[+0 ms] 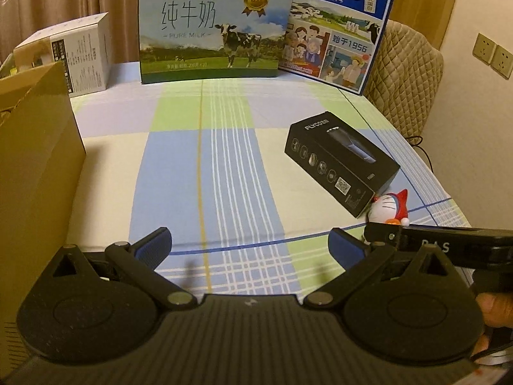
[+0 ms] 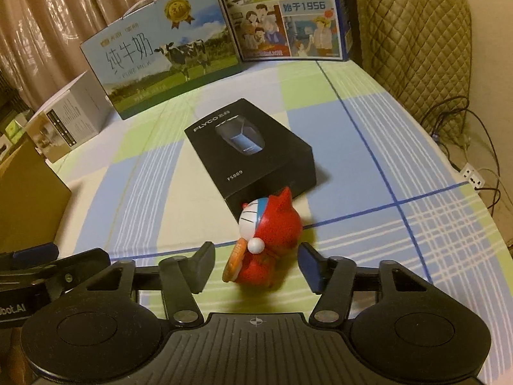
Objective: Organize objects
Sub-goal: 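Grasp the red toy cat with the right gripper while the left gripper grasps the black shaver box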
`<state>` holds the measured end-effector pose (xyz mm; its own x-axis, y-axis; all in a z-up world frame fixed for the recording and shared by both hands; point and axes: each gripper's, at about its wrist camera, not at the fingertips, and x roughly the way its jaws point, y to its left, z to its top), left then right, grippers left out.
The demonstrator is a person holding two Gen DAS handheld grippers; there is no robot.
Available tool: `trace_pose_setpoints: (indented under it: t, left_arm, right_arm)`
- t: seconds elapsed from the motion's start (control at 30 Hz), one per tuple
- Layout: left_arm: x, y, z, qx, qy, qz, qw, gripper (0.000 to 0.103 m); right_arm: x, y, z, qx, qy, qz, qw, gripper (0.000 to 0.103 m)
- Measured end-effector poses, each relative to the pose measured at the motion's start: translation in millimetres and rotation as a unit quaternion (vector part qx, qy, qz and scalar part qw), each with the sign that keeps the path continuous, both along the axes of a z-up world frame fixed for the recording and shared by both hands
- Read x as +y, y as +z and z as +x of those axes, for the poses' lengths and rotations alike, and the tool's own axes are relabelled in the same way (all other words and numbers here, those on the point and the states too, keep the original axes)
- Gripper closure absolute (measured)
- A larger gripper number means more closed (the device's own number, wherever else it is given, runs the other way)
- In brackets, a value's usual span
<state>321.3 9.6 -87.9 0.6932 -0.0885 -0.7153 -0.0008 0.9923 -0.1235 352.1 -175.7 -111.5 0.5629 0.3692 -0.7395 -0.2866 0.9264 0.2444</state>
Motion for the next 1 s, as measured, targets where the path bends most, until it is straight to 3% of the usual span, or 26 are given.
trace_pose_setpoints:
  t: [0.4, 0.47, 0.53, 0.7, 1.0]
  left_arm:
    - [-3.7, -5.2, 5.6, 0.008, -0.004, -0.009, 0.9999, 0.001]
    - [-5.4, -6.2, 6.1, 0.008, -0.006, -0.008, 0.9999, 0.001]
    - [-6.0, -7.8, 6.6, 0.011, -0.005, -0.009, 0.9999, 0.001]
    - [-5.5, -10.0, 8.8, 0.014, -0.005, -0.011, 0.9998, 0.001]
    - [-7.2, -9.7, 15.3, 0.012, -0.008, -0.014, 0.9998, 0.001]
  right_arm:
    - [5.5, -6.5, 4.9, -0.009, 0.015, -0.031, 0.999, 0.057]
    - [5.1, -7.0, 5.2, -0.008, 0.019, -0.032, 0.999, 0.06]
    - [3.9, -5.8, 4.7, -0.007, 0.022, -0.03, 0.999, 0.075]
    - [-4.8, -2.3, 5.1, -0.002, 0.012, -0.034, 0.999, 0.075]
    - [-28.5, 14.9, 18.9, -0.046, -0.039, -0.041, 0.997, 0.075]
